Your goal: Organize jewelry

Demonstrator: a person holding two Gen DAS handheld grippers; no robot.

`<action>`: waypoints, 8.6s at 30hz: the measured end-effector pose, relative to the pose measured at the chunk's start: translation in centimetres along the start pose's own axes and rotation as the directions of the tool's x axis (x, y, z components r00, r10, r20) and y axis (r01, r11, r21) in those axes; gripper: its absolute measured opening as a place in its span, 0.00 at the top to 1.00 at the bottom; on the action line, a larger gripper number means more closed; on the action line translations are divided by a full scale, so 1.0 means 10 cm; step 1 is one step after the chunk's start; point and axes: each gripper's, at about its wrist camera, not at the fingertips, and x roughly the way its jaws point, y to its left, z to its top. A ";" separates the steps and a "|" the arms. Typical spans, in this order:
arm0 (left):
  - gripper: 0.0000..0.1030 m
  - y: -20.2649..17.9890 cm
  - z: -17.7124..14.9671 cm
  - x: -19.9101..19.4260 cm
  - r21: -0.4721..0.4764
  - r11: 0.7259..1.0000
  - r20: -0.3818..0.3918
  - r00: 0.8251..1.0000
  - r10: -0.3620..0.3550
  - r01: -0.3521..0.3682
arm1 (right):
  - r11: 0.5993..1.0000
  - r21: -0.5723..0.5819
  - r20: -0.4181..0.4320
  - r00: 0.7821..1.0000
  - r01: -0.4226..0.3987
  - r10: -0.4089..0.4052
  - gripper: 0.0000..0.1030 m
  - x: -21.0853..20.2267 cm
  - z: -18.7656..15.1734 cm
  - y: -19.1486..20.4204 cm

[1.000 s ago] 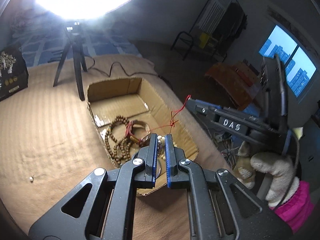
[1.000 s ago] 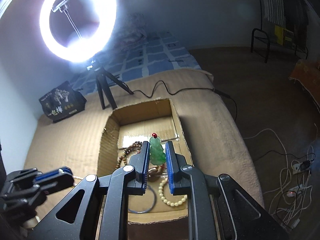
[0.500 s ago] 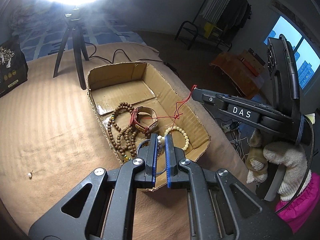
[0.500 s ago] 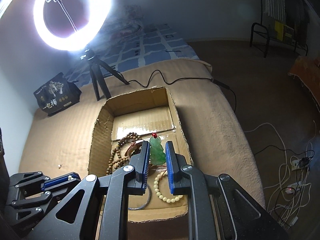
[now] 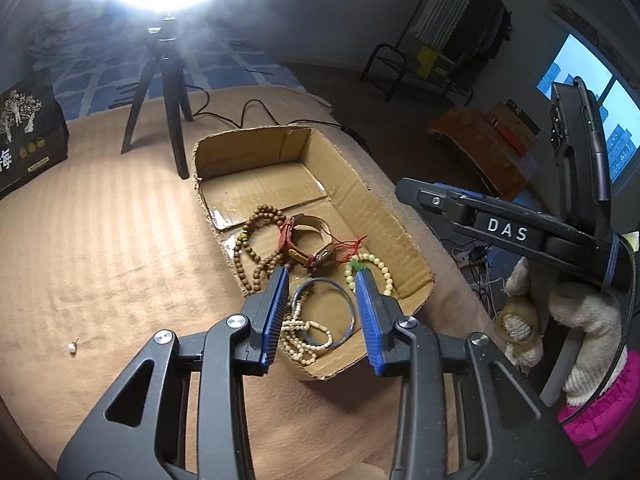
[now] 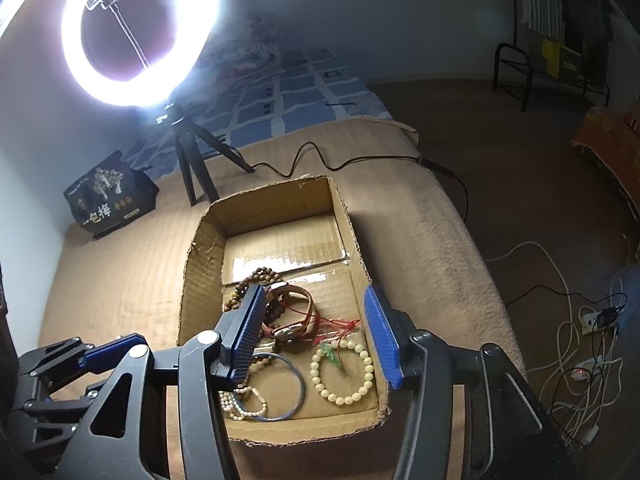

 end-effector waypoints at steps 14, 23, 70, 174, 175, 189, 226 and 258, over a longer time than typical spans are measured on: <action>0.67 0.25 -0.05 -0.20 -0.006 0.999 0.024 0.999 0.043 -0.043 | 1.000 0.002 0.012 1.000 0.016 -0.016 0.38 -0.09 -0.02 0.12; 0.67 0.65 -0.11 -0.47 -0.024 0.994 0.043 0.994 0.104 -0.103 | 0.999 -0.031 0.015 1.000 -0.016 0.016 0.37 -0.16 -0.06 0.39; 0.80 2.12 -0.63 -0.01 -0.222 0.932 -0.200 0.949 0.244 -0.287 | 0.931 -0.154 -0.427 0.872 -0.330 0.239 0.75 0.83 -1.03 2.03; 0.92 0.23 0.13 0.24 -0.002 0.998 0.032 0.997 0.063 -0.063 | 1.000 -0.010 -0.042 0.999 -0.003 0.003 0.91 0.66 0.22 0.26; 0.92 0.23 0.13 0.24 -0.004 0.998 0.032 0.997 0.065 -0.065 | 1.000 -0.009 -0.040 0.999 0.000 -0.001 0.91 0.65 0.21 0.26; 0.72 0.26 0.13 0.25 -0.009 0.997 0.027 0.996 0.082 -0.082 | 0.999 0.018 -0.043 0.998 0.046 -0.046 0.58 0.65 0.22 0.18; 0.72 0.07 -0.30 -0.96 0.049 0.981 0.154 0.972 0.178 -0.188 | 0.997 -0.073 0.081 0.997 0.008 -0.002 0.57 -0.51 -0.17 0.68; 0.18 -0.34 -0.93 -1.70 0.155 0.927 0.314 0.907 0.281 -0.341 | 0.973 -0.176 0.292 0.952 0.150 -0.094 0.22 -1.27 -0.73 1.04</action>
